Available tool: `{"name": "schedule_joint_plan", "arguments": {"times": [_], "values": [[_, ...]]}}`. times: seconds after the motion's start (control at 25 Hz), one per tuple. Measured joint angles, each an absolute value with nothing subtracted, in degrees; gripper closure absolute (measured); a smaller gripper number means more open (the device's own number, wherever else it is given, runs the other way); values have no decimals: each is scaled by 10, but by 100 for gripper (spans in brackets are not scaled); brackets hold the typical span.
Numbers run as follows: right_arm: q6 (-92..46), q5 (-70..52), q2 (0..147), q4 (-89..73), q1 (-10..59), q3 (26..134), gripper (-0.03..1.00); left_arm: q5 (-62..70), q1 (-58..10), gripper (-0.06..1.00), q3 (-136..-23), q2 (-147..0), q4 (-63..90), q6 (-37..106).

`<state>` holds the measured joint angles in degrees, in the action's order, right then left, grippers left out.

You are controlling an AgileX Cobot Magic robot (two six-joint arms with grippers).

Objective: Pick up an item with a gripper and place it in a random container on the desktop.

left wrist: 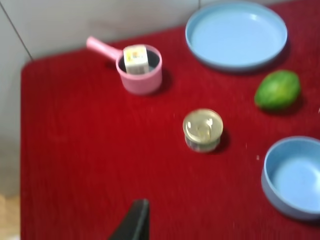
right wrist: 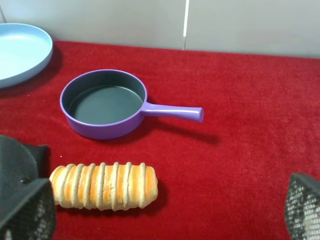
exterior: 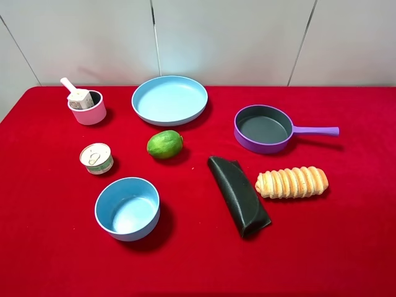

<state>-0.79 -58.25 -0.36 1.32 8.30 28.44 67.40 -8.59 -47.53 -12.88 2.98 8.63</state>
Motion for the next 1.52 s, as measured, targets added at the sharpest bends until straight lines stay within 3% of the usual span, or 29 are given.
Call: {"name": "schedule_joint_plan", "arguments": {"times": [0.56, 1.2, 1.52], "values": [[-8, -582, -4, 13, 83, 284, 27, 618, -86, -5, -289, -104, 52, 89], [-8, -582, -4, 13, 83, 284, 27, 615, -85, -5, -284, -97, 57, 90], [-8, -582, -4, 13, 83, 284, 27, 613, -85, -5, -284, -11, 57, 90]]}}
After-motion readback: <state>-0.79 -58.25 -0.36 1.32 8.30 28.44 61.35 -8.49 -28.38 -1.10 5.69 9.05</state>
